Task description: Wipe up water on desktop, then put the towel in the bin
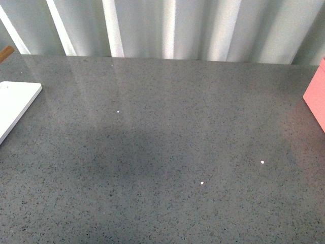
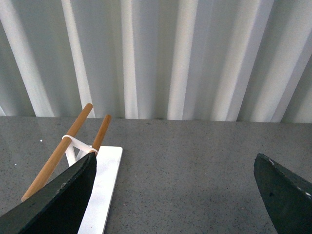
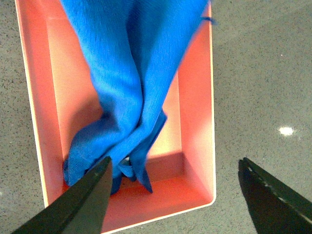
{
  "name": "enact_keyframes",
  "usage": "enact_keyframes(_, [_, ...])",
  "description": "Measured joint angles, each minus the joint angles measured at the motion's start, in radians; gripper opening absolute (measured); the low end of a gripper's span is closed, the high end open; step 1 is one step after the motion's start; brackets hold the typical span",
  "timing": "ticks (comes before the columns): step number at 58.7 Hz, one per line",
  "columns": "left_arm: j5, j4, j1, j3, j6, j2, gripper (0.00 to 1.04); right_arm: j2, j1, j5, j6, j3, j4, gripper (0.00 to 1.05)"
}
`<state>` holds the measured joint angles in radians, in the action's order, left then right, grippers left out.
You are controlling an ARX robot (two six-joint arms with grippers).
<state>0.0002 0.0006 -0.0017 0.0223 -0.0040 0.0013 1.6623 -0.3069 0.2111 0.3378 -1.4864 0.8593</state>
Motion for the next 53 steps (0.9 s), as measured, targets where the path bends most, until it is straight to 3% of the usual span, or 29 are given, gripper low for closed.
enact_keyframes(8, [0.0,0.0,0.0,0.0,0.0,0.0,0.98,0.0,0.0,0.0,-0.001,0.0,0.0,1.0])
enact_keyframes(21, [0.0,0.0,0.0,0.0,0.0,0.0,0.98,-0.002,0.0,-0.008,-0.004,0.003,-0.006,0.98])
enact_keyframes(25, [0.0,0.0,0.0,0.0,0.0,0.0,0.98,-0.076,-0.015,-0.209,-0.089,0.162,-0.304,0.89])
enact_keyframes(27, [-0.003,0.0,0.0,0.0,0.0,0.0,0.98,-0.135,-0.016,-0.36,-0.158,0.298,-0.537,0.82])
enact_keyframes(29, [-0.003,0.0,0.0,0.0,0.0,0.0,0.98,-0.2,-0.009,-0.442,-0.215,0.442,-0.771,0.75])
enact_keyframes(36, [0.001,0.0,0.0,0.0,0.0,0.0,0.98,-0.324,0.036,-0.47,-0.285,0.734,-1.337,0.55])
enact_keyframes(42, [-0.001,0.0,0.0,0.0,0.0,0.001,0.98,-0.411,0.08,-0.446,-0.303,0.892,-1.534,0.37])
enact_keyframes(53, [0.0,0.0,0.0,0.0,0.0,0.0,0.98,-0.518,0.13,-0.386,-0.312,1.086,-1.592,0.05])
